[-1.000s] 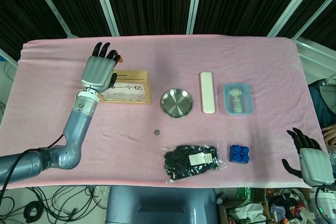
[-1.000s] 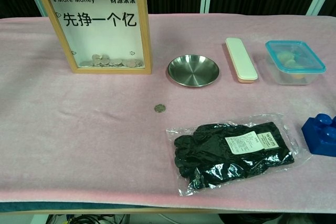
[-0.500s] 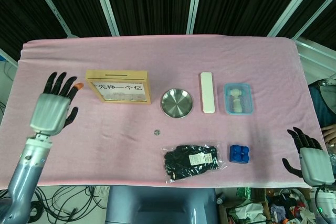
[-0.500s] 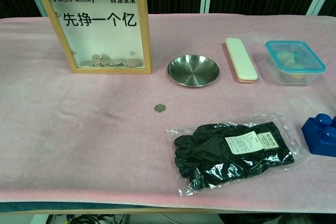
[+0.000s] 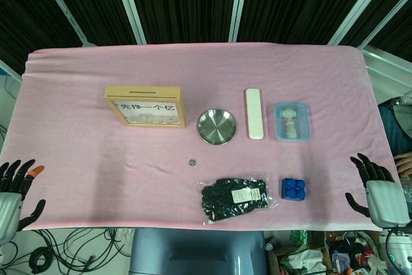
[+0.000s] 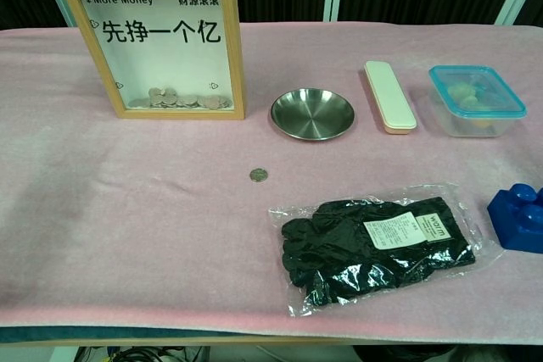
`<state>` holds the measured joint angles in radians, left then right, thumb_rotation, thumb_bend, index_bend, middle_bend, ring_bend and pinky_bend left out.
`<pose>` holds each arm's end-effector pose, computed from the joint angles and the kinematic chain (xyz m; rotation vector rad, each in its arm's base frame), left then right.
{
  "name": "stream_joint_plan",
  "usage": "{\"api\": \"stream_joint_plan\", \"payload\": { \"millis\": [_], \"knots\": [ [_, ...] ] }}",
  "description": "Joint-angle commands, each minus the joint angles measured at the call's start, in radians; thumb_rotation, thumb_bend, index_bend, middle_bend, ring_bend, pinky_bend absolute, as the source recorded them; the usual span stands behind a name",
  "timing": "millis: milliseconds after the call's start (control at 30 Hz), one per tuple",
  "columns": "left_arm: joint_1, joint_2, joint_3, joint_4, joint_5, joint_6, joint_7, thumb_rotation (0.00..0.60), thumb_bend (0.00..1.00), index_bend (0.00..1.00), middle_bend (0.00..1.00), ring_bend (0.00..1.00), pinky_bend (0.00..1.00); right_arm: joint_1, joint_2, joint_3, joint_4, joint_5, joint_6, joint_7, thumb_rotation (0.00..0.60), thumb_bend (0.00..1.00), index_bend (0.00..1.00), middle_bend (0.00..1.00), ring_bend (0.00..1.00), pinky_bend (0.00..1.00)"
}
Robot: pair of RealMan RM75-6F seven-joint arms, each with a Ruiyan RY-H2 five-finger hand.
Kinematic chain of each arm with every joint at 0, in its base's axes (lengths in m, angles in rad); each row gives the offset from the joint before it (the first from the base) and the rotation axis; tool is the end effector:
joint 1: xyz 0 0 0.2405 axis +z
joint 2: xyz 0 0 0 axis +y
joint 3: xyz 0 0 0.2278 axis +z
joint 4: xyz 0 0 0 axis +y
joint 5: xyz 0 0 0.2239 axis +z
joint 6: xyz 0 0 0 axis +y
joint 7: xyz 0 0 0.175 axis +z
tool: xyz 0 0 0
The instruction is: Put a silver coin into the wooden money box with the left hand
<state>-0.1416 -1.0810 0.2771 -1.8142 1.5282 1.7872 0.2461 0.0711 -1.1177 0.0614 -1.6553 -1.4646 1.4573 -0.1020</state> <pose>-0.2534 0.1516 0.1337 -1.4422 -0.8212 -0.8357 -0.2909 -0.2088 0.1295 1.3818 -0.8955 0.8265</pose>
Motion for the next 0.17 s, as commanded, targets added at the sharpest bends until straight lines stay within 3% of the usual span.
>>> {"api": "stream_joint_plan", "payload": {
  "millis": [33, 167],
  "knots": [
    [0.014, 0.000, -0.022, 0.008, -0.006, 0.000, -0.021, 0.600, 0.33, 0.18, 0.08, 0.00, 0.00, 0.000, 0.000, -0.002, 0.001, -0.005, 0.002, 0.003, 0.600, 0.20, 0.14, 0.06, 0.16, 0.18],
    [0.016, 0.015, -0.045, -0.001, -0.032, -0.048, -0.050, 0.600, 0.33, 0.17, 0.08, 0.00, 0.00, -0.001, -0.002, -0.002, 0.002, -0.011, 0.007, 0.008, 0.600, 0.20, 0.14, 0.06, 0.16, 0.18]
  ]
}}
